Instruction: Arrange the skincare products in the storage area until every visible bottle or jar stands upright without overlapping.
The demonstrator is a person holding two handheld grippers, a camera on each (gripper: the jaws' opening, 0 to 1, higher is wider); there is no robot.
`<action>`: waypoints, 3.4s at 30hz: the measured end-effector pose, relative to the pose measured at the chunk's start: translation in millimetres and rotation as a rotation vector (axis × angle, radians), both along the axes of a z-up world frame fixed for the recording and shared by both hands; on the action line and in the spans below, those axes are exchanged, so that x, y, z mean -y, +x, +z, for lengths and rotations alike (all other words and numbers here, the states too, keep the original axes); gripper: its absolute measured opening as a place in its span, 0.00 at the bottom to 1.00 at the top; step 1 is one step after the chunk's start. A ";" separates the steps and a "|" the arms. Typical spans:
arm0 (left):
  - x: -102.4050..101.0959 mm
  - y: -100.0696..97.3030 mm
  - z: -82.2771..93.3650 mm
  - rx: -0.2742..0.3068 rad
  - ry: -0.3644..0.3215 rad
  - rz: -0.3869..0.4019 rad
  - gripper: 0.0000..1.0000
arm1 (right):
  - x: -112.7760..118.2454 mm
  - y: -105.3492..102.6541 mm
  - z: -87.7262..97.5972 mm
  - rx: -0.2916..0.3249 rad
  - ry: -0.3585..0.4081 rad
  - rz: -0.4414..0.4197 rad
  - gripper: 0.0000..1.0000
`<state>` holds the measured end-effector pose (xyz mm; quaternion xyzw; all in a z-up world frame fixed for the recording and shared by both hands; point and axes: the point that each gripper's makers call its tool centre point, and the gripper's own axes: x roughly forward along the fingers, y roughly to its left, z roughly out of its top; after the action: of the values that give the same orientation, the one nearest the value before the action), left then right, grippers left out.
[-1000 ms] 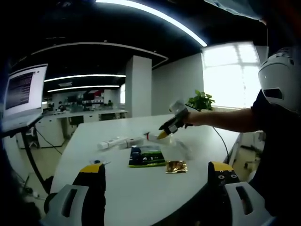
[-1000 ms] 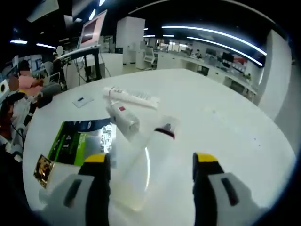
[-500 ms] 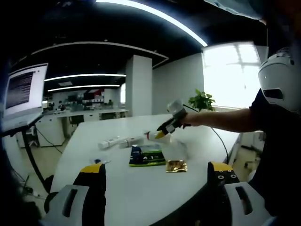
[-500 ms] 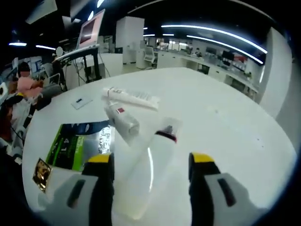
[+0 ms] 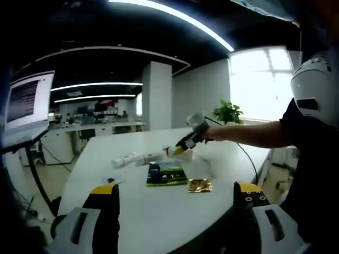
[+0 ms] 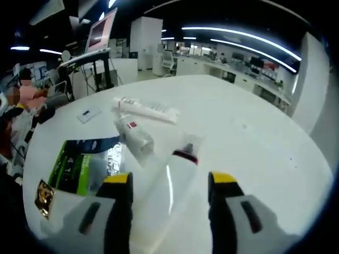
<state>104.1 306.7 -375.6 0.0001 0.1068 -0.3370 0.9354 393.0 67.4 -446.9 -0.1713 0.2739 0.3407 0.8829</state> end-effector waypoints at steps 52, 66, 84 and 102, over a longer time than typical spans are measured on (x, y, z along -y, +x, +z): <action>-6.7 0.9 -4.4 -0.017 0.004 0.016 0.88 | -13.0 37.0 -7.3 -0.015 -0.029 0.014 0.45; -8.5 -1.5 -6.4 -0.022 0.003 0.019 0.87 | -15.3 47.7 -11.5 -0.026 -0.036 0.002 0.43; -16.9 -5.4 -8.9 -0.024 0.013 0.036 0.85 | -25.3 58.7 -14.0 -0.062 -0.038 -0.012 0.39; -23.2 -6.5 -7.4 -0.016 0.000 0.046 0.84 | -30.2 72.6 -19.2 -0.115 -0.151 0.006 0.38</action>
<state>97.6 329.9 -383.0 -0.0049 0.1143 -0.3154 0.9420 465.6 97.6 -466.0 -0.2183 0.3486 0.3310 0.8493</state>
